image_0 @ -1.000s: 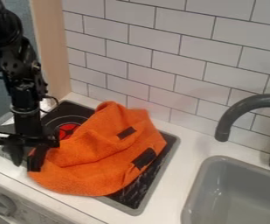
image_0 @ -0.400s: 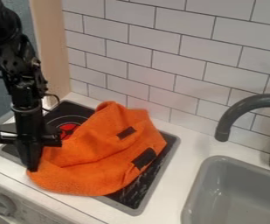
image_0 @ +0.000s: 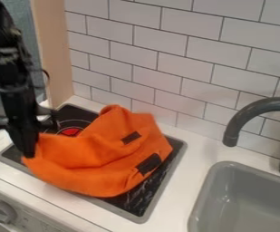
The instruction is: Fold the cloth from bottom left to top right
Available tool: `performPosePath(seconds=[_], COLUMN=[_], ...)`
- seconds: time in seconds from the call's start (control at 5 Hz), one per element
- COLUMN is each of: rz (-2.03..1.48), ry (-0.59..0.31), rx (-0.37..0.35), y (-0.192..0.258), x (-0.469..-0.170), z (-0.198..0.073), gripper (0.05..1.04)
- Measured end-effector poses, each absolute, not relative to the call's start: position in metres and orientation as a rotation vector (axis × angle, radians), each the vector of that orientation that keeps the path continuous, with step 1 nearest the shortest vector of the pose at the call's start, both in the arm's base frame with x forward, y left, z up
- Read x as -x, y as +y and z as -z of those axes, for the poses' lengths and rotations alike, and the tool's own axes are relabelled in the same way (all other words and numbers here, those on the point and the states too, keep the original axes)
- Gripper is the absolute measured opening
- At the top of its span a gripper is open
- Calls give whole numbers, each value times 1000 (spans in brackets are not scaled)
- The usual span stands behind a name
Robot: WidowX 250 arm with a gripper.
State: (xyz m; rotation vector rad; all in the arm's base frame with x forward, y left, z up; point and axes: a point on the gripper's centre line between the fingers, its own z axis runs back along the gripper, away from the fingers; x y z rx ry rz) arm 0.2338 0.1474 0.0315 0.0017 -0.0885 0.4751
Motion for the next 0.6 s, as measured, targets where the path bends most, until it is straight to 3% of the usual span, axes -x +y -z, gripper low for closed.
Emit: performPosePath(seconds=[0.2,0.6], rz=[-483,-525], ry=[-78,-131], rx=[34,94], y=[141,120], x=[-230,-261], z=[-41,-74], gripper=[50,50])
